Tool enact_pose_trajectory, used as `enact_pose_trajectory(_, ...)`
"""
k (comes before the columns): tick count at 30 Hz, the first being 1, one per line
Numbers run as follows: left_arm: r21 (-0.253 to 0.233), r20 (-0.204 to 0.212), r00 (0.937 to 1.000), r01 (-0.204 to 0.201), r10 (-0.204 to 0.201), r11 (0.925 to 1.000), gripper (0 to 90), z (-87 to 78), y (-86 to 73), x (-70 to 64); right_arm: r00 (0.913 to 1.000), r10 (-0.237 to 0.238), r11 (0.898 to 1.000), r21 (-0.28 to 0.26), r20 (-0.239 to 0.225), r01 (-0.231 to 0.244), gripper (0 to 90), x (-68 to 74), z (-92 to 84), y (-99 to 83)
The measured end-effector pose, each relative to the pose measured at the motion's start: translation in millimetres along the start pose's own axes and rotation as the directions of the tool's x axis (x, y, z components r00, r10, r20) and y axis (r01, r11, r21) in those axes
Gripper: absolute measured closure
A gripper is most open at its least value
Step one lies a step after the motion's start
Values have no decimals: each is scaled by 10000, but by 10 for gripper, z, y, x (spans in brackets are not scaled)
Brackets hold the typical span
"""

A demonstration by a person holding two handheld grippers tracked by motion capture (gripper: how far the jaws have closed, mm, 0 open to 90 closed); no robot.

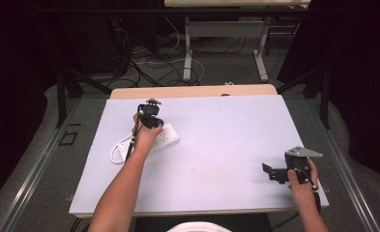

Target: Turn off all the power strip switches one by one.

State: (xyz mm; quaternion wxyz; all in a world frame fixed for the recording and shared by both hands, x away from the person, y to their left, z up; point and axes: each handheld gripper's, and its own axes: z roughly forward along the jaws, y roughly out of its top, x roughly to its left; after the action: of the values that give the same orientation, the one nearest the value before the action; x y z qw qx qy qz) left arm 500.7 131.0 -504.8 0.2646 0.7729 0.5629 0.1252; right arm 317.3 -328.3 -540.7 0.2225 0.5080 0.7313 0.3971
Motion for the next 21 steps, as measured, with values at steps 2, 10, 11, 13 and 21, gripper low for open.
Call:
enact_pose_trajectory(2, 3, 49, 9999, 130, -130, 9999, 900, 23, -3, 2, 10000, 0, 10000, -15, 12, 0, 0, 0, 1, 0)
enact_pose_trajectory(10, 183, 19, 9997, 238, -238, 9996, 900, 83, -8, 23, 10000, -13, 10000, 11, 0, 13, 0, 3, -3, 2)
enact_pose_trajectory(11, 193, 20, 9998, 221, -222, 9996, 900, 87, -8, 27, 10000, -22, 10000, 14, -4, 22, 0, 2, -3, 1)
enact_pose_trajectory(13, 237, 6, 9999, 163, -163, 9996, 900, 95, -10, 31, 10000, -19, 10000, 8, -2, 19, 0, 2, -2, 1)
enact_pose_trajectory(21, 242, -1, 9999, 121, -121, 9996, 900, 108, -15, 13, 10000, -9, 10000, 42, -8, 9, 0, 5, -1, -1)
